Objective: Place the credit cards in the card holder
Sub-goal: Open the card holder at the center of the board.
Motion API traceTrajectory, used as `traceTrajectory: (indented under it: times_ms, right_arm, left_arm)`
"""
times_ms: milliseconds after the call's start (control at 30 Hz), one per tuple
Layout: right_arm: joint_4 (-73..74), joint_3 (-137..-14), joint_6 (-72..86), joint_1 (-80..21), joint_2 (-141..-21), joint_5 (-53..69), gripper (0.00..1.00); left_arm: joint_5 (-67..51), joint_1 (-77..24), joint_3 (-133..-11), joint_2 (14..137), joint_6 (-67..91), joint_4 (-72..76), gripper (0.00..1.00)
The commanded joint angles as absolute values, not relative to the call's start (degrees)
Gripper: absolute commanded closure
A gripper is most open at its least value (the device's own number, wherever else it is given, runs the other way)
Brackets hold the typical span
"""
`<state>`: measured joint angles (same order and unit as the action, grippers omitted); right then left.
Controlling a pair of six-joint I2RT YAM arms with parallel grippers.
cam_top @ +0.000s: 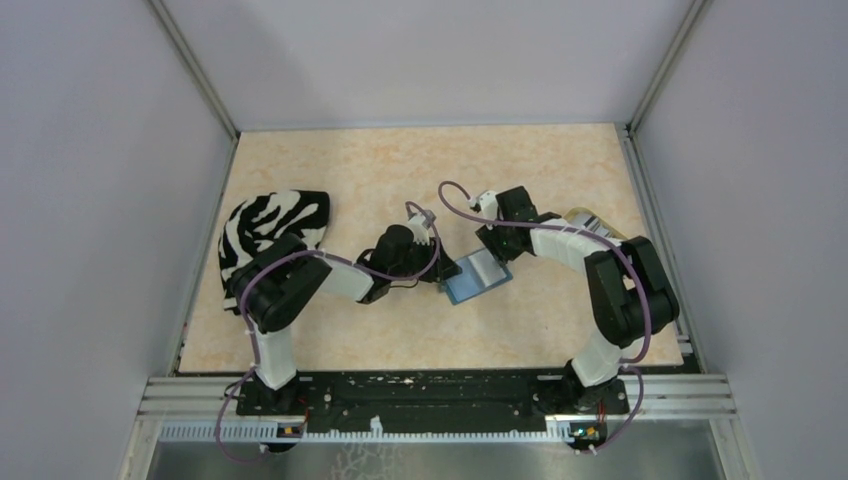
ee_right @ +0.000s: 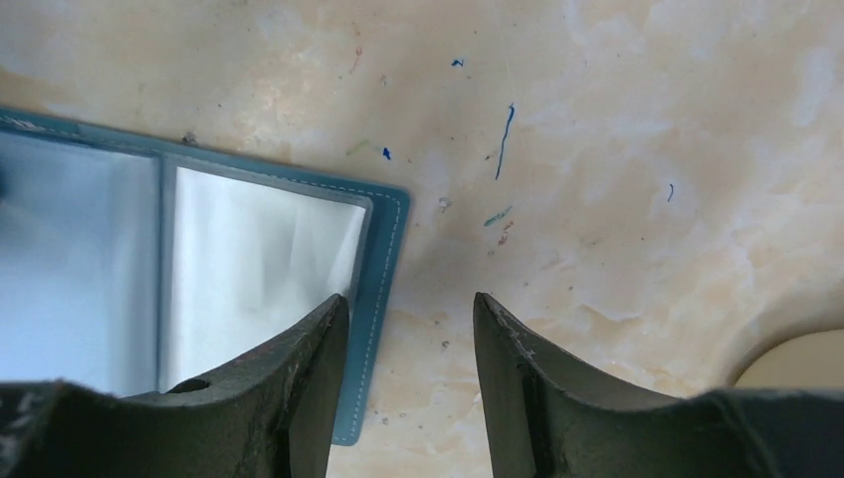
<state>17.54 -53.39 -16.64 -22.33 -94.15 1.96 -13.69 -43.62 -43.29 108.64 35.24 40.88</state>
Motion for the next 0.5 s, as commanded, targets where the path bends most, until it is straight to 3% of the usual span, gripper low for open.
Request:
traceTrajectory:
  times_ms: [0, 133, 467]
  right_arm:
    - [20.75, -54.82, -20.47, -22.06, -92.58, -0.99, 0.52]
    - [21.13, -54.99, -20.87, -22.05, -91.02, -0.26, 0.57]
    - [19.78, -52.90, -21.67, -20.72, -76.21, 11.69, 0.57]
  left_arm:
    - [-14.41, -43.42, -42.54, 108.45, 33.08, 33.14, 0.58]
    - [-15.27, -43.42, -42.45, 105.92, 32.88, 31.88, 0.58]
    - [-18.87, -43.42, -46.80, 98.85, 30.67, 26.02, 0.57]
